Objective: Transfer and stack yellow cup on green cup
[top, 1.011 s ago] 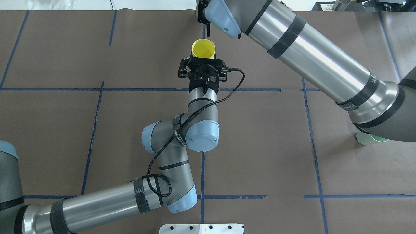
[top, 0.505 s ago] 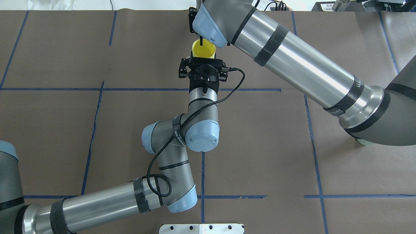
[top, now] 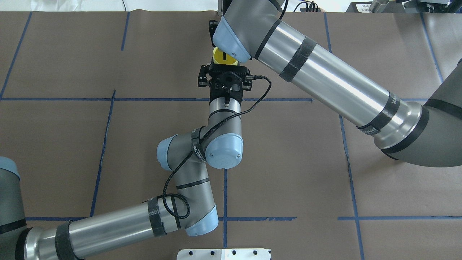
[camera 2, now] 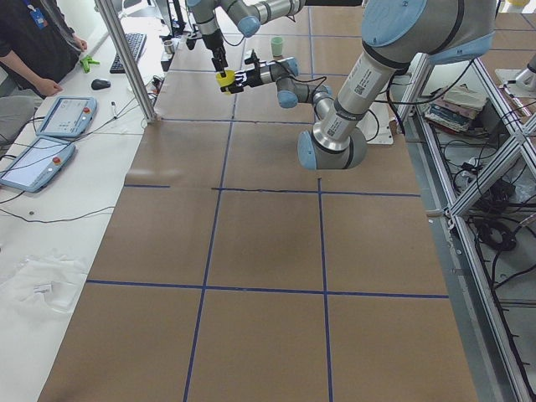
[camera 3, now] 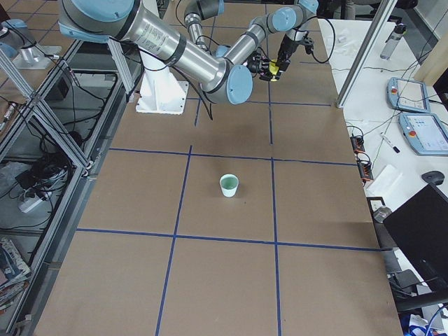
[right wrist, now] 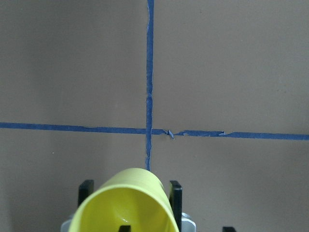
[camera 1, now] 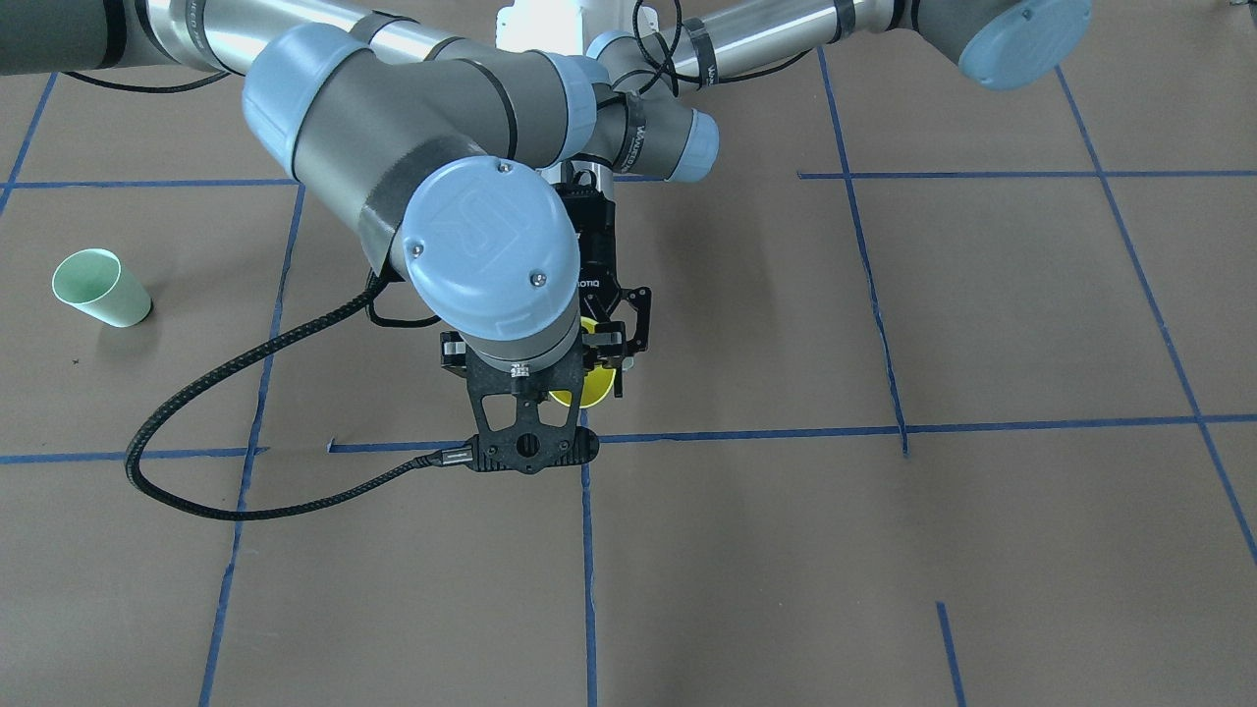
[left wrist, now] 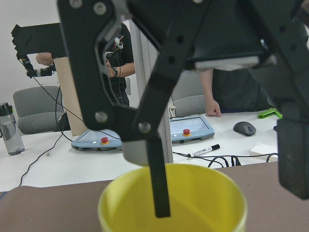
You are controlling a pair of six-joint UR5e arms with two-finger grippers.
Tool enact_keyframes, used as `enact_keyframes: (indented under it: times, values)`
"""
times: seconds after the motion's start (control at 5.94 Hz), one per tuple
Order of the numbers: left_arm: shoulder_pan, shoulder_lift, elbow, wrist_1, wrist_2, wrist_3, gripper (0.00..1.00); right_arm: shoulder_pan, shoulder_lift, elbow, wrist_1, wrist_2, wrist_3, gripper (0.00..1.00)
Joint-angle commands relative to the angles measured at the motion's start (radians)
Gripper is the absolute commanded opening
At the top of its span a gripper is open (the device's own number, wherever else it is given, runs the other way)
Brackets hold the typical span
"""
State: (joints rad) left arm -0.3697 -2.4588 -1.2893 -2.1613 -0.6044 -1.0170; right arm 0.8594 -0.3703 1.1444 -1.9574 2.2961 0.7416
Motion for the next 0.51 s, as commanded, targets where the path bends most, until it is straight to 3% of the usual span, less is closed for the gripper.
enact_keyframes:
  times: [0.0,0.34]
  values:
    - [0.0,0.011,-0.004,0.0,0.0,0.0,0.37,-0.002,-0.001,0.0,0.0,0.002,-0.001,0.42]
    - [0.0,0.009,-0.004,0.0,0.0,0.0,0.37,-0.002,-0.002,0.0,0.0,0.002,-0.001,0.32]
